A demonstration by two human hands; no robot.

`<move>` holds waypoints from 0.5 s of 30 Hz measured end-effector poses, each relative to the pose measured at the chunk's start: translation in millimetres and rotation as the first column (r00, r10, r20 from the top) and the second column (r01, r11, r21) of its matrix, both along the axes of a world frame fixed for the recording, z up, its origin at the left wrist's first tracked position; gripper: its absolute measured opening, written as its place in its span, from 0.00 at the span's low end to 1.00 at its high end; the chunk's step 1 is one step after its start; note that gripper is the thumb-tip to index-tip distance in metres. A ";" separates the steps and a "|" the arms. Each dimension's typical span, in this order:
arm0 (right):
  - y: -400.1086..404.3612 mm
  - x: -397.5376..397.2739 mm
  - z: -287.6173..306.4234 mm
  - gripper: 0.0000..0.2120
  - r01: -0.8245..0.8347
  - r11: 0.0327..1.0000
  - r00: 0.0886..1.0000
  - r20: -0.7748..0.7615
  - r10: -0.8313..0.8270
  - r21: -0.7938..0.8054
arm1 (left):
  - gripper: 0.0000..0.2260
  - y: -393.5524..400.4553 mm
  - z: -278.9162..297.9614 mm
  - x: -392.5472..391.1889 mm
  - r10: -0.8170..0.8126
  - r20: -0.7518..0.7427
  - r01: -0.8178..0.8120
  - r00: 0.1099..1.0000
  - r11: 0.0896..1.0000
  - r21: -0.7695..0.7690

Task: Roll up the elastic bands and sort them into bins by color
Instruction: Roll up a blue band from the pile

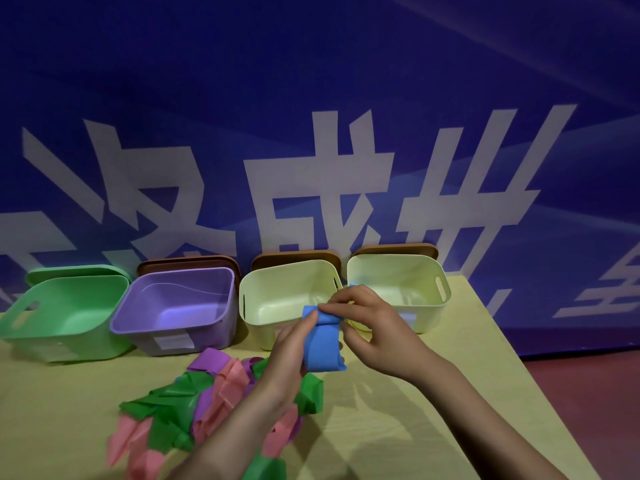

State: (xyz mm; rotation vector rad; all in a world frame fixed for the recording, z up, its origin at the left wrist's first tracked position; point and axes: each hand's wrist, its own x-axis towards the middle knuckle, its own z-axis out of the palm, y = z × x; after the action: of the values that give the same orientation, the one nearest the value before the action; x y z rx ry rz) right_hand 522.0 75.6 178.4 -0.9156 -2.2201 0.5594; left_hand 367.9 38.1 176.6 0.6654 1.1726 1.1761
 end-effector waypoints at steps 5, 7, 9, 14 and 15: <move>-6.8 -1.1 5.4 0.16 0.034 0.935 0.944 -0.295 -0.145 -0.352 | 0.11 -2.1 -0.7 -1.0 -0.037 -0.036 0.038 0.999 0.998 0.047; -5.9 -3.0 5.1 0.13 0.081 0.902 0.946 -0.252 -0.204 -0.424 | 0.11 -3.5 -2.2 0.8 -0.055 -0.061 0.058 0.997 0.997 0.053; -5.4 -4.6 1.1 0.11 0.100 0.898 0.969 -0.165 -0.186 -0.429 | 0.10 -5.5 -2.9 3.3 -0.041 -0.084 0.046 0.996 0.998 0.053; -11.1 -12.1 -11.0 0.11 0.188 0.942 0.965 -0.127 -0.229 -0.277 | 0.09 -7.0 -3.4 8.6 0.006 -0.182 0.003 0.983 0.999 0.047; -12.6 -13.3 -13.4 0.12 0.216 0.952 0.961 -0.123 -0.246 -0.218 | 0.09 -6.6 -2.9 8.6 0.003 -0.203 0.008 0.979 0.999 0.051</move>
State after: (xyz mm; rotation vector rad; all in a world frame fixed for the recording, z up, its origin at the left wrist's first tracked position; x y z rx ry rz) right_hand 508.7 63.1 165.1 -1.1813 -1.9132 0.7274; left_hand 376.5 31.5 173.8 0.8415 1.3146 1.1599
